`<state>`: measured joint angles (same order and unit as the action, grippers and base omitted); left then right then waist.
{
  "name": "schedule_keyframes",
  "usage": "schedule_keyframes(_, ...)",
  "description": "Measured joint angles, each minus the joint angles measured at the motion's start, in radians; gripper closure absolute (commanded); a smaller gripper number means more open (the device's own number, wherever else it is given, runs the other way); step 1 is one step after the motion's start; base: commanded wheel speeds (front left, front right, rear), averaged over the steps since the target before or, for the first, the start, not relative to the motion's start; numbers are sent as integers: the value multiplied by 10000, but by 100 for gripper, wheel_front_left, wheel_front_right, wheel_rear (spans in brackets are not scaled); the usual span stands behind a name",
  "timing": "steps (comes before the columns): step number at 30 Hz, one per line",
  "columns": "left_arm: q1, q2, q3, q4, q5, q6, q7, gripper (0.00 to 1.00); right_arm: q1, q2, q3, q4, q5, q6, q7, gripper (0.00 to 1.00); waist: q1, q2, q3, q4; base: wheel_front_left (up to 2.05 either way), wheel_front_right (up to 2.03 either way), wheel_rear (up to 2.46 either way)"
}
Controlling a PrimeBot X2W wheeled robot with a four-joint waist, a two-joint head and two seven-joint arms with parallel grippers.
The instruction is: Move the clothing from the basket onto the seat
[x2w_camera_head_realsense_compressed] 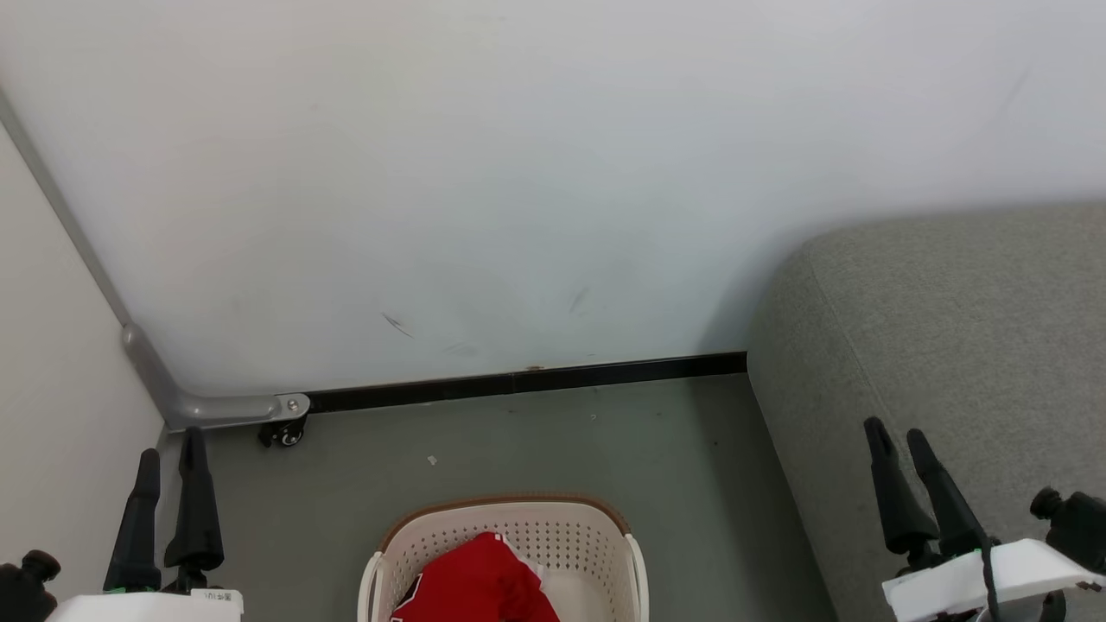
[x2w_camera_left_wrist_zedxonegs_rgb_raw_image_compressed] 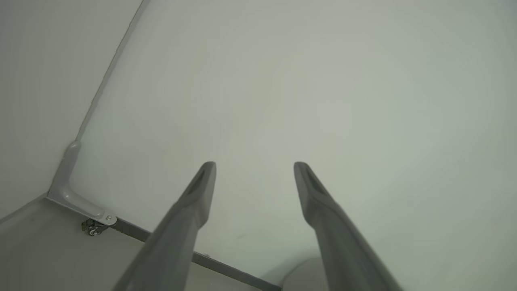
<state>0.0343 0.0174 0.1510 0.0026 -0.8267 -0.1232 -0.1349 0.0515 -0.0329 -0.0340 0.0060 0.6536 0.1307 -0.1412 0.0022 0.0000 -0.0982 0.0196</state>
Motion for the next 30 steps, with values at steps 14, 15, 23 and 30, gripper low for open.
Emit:
schedule_keyframes(14, 636, 132, -832, -357, 3118, 71, -520, 0, 309, -8, 337, -27, -2922, 2, -449, 0, -13, 0, -72, -44, 0, 0, 0)
schedule_keyframes(15, 688, 140, -928, -347, 3285, 79, -558, 0, 327, -8, 359, -27, -3099, 2, -454, 0, -14, 0, -84, -49, 0, 0, 0)
schedule_keyframes(23, 1021, 169, -1536, -148, 4525, 364, -794, 0, 694, -15, 353, 169, -3946, 2, -761, 0, -15, 0, -192, -94, 0, 0, 0)
schedule_keyframes(30, 1235, 198, -1871, 63, 5605, 698, -1087, 0, 911, -15, 380, 646, -4884, 2, -980, 0, -15, 0, -298, -144, 0, 0, 0)
